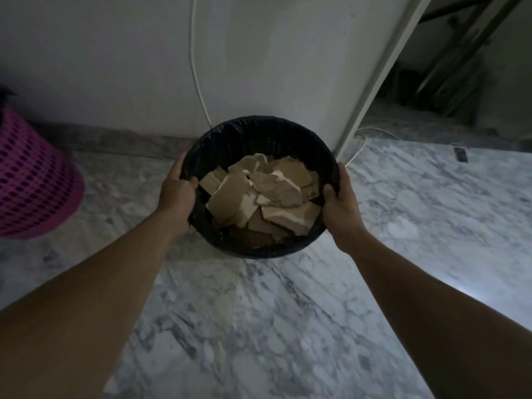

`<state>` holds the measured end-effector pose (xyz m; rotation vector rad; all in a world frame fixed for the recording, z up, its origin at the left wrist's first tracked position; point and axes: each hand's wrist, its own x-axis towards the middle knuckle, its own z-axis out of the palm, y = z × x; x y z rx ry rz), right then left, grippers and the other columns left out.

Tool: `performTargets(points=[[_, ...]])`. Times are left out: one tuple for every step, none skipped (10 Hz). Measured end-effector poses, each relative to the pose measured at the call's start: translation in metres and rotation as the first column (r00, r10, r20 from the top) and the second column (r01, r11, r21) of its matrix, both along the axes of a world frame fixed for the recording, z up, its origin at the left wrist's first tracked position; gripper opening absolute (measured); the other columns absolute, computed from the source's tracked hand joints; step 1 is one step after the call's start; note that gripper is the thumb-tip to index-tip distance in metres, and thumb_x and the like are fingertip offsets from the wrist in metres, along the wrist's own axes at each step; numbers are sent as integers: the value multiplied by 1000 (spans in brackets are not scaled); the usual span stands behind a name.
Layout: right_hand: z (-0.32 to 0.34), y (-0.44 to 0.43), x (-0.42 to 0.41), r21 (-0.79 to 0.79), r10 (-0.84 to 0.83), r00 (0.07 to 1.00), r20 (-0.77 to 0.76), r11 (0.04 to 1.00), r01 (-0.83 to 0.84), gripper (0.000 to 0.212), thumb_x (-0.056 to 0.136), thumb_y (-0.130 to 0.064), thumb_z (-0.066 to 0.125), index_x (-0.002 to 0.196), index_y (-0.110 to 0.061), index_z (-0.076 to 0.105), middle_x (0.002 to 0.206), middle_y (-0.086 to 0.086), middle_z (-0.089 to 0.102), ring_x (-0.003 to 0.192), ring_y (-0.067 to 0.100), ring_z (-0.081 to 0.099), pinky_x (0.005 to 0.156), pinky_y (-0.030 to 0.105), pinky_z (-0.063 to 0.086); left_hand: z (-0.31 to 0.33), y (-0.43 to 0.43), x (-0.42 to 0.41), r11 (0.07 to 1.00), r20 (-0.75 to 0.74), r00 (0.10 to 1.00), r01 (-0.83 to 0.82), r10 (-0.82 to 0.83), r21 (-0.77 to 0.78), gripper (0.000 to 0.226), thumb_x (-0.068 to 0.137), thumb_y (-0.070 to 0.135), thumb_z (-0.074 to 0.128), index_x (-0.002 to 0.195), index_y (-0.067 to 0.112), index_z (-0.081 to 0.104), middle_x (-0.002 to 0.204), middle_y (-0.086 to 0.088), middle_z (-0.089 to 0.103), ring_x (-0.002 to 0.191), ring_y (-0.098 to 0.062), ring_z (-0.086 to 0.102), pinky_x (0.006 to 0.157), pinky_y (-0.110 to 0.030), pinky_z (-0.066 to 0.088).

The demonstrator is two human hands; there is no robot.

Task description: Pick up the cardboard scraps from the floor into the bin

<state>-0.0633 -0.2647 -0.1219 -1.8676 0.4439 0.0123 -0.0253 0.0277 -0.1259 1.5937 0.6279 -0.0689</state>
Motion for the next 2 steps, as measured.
performTargets(points=[[-7,2,6,-38,25,999,-22,999,-25,58,110,-27,40,162,-33,16,156,0,44,139,26,46,114,49,42,-17,5,18,998,12,999,35,-36,52,61,102,6,47,151,42,43,151,-2,51,130,-28,53,110,-49,45],[4,2,15,-98,131,986,-104,985,-141,68,109,-42,40,163,-34,-1,161,6,37,142,34,44,113,55,40,-8,12,34,994,-27,995,98,-97,56,61,101,9,49,151,43,43,148,-1,54,128,-30,55,108,-52,46]])
